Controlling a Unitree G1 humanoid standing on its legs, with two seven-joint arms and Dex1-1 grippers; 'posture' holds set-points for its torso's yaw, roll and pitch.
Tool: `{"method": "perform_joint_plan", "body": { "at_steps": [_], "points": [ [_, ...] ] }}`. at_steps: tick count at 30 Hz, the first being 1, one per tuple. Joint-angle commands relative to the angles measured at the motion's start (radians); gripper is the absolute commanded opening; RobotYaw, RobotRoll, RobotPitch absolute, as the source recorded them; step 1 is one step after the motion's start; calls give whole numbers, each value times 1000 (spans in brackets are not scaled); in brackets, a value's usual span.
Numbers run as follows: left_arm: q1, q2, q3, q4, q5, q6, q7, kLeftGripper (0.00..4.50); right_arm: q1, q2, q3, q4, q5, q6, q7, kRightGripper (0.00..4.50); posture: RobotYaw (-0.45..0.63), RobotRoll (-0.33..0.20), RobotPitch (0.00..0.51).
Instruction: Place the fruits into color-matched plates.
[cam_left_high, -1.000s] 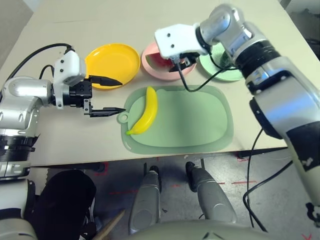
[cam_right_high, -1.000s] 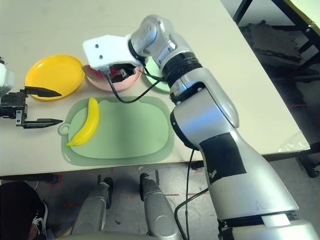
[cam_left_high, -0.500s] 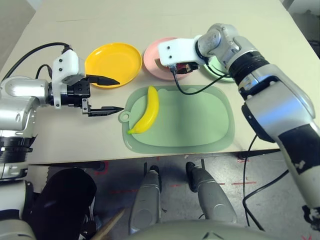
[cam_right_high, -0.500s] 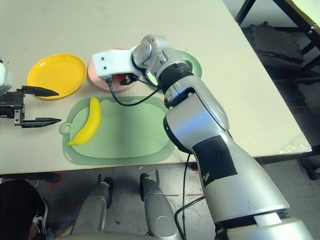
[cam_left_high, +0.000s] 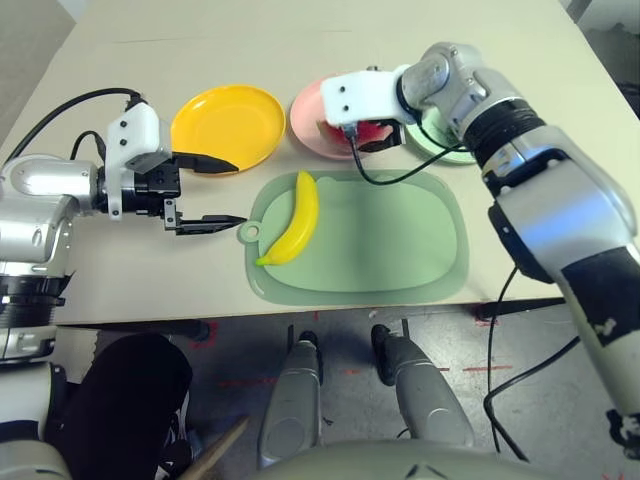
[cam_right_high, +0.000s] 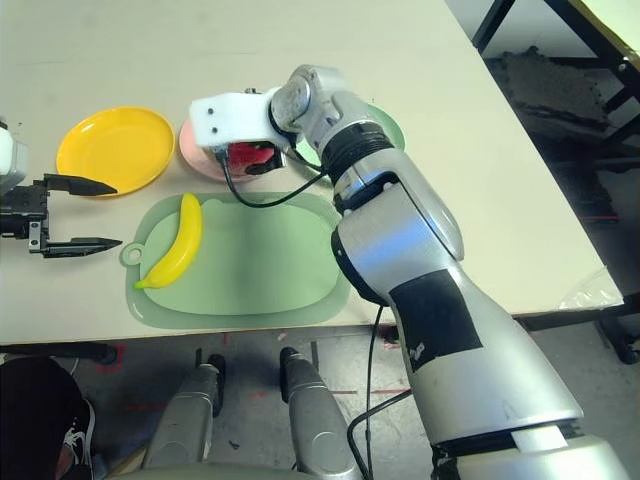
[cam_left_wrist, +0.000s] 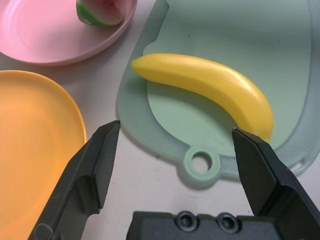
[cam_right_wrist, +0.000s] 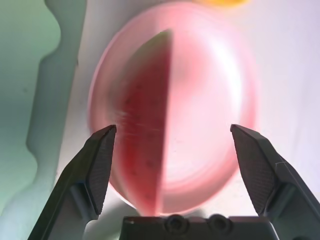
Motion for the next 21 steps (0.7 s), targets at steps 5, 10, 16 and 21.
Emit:
{"method": "perform_joint_plan", "body": {
  "at_steps": [5,10,16,21],
  "points": [
    [-50,-8,-33,76,35,-158,-113,4500,26,-82,-214,-212,271,215,395,4468,-7,0,301],
    [-115,-29,-83,155,73,-303,-183,4500,327,-172,-303,-740,467,712,465,4468,-8,0,312],
    [-322,-48,-263,425,205,-662,-187,4500,750,-214,-431,-1303,662,1090,268,4468,13,0,331],
    [-510,-114,-400,592,250,-863,-187,4500,1003,-183,-492,-1512,757,1070,129,4468,9,0,329]
  ]
}}
